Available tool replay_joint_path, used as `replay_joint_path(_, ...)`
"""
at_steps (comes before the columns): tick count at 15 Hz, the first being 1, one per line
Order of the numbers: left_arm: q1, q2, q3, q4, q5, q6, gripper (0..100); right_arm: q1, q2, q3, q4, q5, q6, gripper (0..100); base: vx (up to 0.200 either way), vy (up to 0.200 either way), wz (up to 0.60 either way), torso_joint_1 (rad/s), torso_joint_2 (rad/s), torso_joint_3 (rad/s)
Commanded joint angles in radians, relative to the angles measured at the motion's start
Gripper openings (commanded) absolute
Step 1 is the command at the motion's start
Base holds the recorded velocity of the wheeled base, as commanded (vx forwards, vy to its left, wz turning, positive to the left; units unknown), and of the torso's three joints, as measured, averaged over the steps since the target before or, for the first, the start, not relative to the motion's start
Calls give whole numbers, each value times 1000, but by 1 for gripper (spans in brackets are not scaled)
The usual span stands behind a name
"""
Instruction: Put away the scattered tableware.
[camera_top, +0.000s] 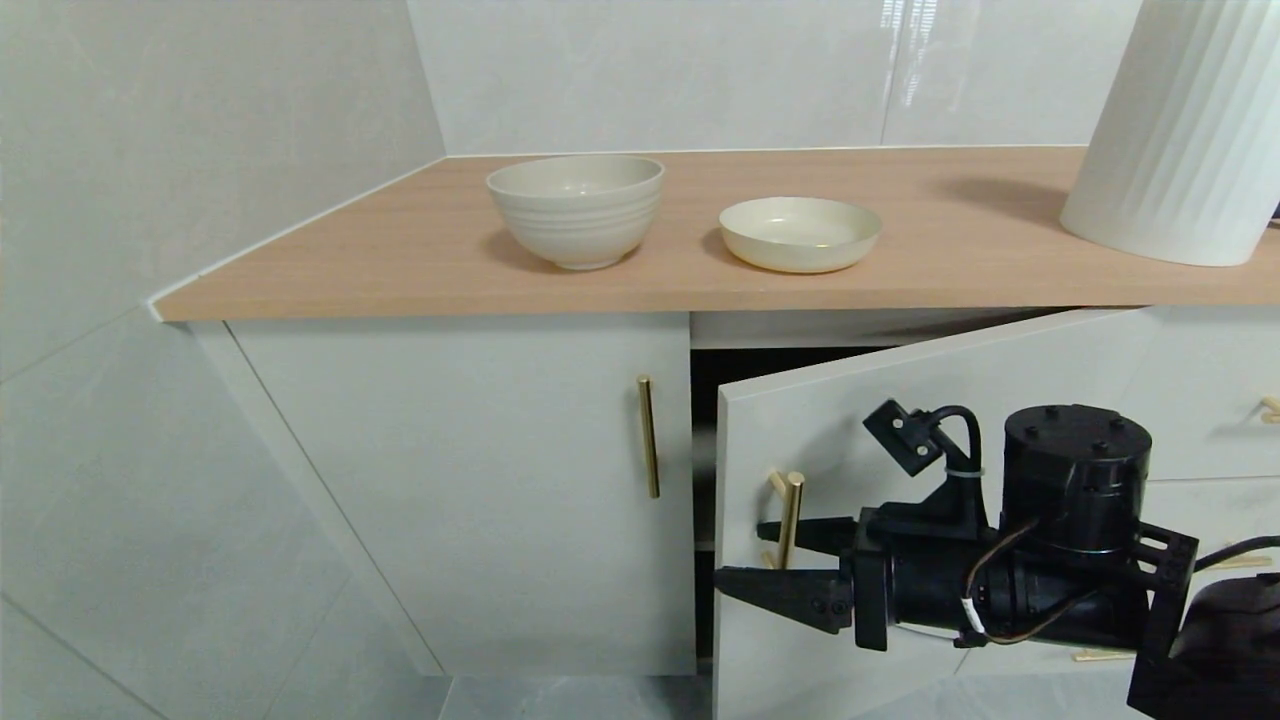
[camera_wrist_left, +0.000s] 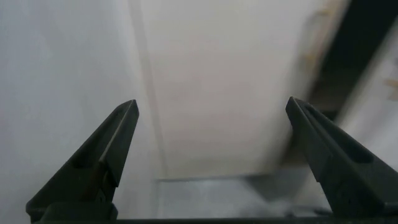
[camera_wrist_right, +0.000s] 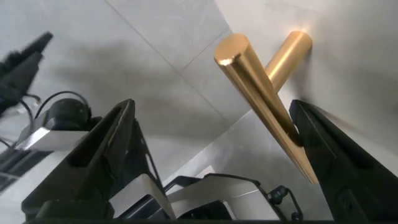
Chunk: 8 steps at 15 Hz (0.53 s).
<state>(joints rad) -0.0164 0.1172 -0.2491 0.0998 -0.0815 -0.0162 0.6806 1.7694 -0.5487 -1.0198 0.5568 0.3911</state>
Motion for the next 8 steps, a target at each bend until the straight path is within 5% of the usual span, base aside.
replay_joint_path(1, -14, 360, -165, 21, -146, -1, 100, 0, -36, 15, -2, 12, 5, 100, 0, 0, 0, 0, 0, 0)
replay_joint_path(4, -16, 751, -262, -95, -281, 1, 100, 4, -84, 23, 23, 18, 6, 100, 0, 0, 0, 0, 0, 0)
replay_joint_path(8, -165, 1131, -328, -357, -279, -34, 100, 4, -107, 67, 27, 18, 5, 100, 0, 0, 0, 0, 0, 0)
